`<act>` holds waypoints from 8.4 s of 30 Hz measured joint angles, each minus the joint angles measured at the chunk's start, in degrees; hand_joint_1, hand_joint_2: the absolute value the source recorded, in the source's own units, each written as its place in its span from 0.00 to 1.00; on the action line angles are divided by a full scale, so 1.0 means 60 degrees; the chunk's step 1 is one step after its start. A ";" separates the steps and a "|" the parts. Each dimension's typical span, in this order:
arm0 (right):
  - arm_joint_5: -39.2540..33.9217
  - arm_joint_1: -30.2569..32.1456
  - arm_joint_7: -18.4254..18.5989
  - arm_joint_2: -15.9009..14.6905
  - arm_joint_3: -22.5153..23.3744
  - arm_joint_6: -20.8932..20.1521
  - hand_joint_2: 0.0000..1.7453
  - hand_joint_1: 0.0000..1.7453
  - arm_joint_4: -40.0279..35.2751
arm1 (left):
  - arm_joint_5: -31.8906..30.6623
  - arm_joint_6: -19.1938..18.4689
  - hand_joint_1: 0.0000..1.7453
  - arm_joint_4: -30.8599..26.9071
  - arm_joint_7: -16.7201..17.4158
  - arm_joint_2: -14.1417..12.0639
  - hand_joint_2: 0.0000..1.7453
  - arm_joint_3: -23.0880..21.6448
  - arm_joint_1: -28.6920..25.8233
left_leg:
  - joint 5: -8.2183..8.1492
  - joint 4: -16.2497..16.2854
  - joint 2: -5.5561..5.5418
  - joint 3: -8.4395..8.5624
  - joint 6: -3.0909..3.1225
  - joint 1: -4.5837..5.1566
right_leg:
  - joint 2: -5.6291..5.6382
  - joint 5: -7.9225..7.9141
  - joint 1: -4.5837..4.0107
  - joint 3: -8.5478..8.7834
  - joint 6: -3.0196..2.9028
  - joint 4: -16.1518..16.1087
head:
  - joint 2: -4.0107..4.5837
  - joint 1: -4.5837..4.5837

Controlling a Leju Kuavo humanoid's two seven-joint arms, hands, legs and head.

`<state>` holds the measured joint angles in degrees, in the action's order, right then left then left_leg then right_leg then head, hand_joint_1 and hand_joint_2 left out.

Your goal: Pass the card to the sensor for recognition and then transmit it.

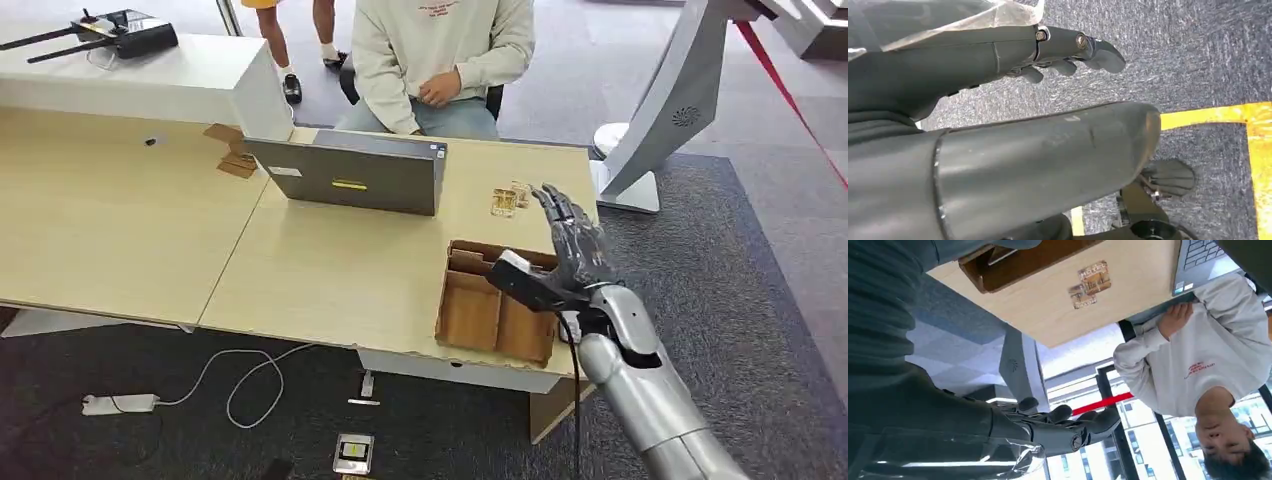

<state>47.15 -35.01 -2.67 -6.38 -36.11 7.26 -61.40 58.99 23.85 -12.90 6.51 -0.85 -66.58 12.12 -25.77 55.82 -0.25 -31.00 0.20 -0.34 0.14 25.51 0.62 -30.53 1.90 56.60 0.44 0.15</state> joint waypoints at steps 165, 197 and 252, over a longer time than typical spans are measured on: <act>0.0128 -0.1561 -0.1002 0.0572 0.2153 0.2776 1.00 1.00 0.1483 | -0.1031 0.0393 0.00 0.0000 -0.0576 0.0000 0.00 0.0135 0.0076 | 0.0000 0.0000 0.0003 0.0000 0.0000 0.0000 | 0.0001 0.0000 0.0000 -0.0003 -0.0001 0.0001 | 0.0000 0.0000; 0.0838 -0.3262 -0.1490 0.2149 0.1993 0.2809 1.00 0.00 0.4448 | -0.1956 0.0164 0.00 -0.0004 0.0015 0.0015 0.00 -0.0739 0.0555 | 0.0002 0.0000 0.0001 -0.0009 -0.0002 -0.0002 | 0.0000 0.0000 -0.0001 -0.0010 -0.0001 0.0005 | 0.0000 0.0000; 0.2251 0.1097 -0.1327 -0.1916 1.1865 0.4594 1.00 0.00 0.6888 | -0.0135 0.0714 0.00 0.0000 -0.0561 0.0273 0.00 0.0714 -0.0330 | -0.0027 0.0009 -0.0001 -0.0004 0.0020 0.0004 | 0.0006 0.0012 0.0004 0.0000 0.0007 -0.0015 | 0.0000 -0.0007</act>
<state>60.65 -28.43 -10.63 -17.88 35.08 34.82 -20.07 58.18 28.13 -12.90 3.15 0.79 -62.29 10.14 -25.93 55.88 -0.26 -31.02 0.33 -0.32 0.18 25.58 0.64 -30.52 1.94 56.51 0.44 0.11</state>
